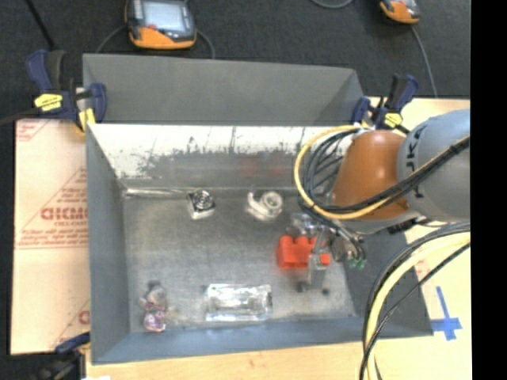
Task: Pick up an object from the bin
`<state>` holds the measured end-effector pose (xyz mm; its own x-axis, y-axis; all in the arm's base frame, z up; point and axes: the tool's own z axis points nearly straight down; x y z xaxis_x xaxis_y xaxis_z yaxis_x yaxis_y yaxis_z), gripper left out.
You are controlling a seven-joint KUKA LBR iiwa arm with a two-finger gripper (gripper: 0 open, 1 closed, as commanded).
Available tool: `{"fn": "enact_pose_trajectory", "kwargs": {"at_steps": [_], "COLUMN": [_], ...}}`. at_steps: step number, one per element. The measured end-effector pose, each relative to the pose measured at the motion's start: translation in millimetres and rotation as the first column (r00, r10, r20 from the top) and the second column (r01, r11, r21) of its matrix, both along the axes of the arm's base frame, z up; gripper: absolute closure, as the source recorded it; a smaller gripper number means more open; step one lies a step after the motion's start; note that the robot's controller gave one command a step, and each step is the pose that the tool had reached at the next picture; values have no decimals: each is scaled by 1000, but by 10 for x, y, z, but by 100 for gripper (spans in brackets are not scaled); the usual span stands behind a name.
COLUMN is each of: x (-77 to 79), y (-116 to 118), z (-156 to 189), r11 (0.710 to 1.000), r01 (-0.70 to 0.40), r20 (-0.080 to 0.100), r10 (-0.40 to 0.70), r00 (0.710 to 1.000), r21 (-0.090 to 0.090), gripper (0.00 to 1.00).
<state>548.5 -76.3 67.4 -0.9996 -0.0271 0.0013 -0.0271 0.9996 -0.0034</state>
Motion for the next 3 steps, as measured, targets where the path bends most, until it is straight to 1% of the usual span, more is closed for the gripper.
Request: {"fn": "enact_pose_trajectory", "kwargs": {"at_steps": [1, 2, 3], "x": [23, 71, 116], "y": [-62, -73, -236], "z": [342, 339, 27], "r11": [994, 955, 918], "r01": [109, 295, 397], "r20": [9, 11, 4], "r10": [-109, -295, -397], "r00": [994, 955, 918], "r21": [3, 5, 4], "gripper": [0, 0, 0]}}
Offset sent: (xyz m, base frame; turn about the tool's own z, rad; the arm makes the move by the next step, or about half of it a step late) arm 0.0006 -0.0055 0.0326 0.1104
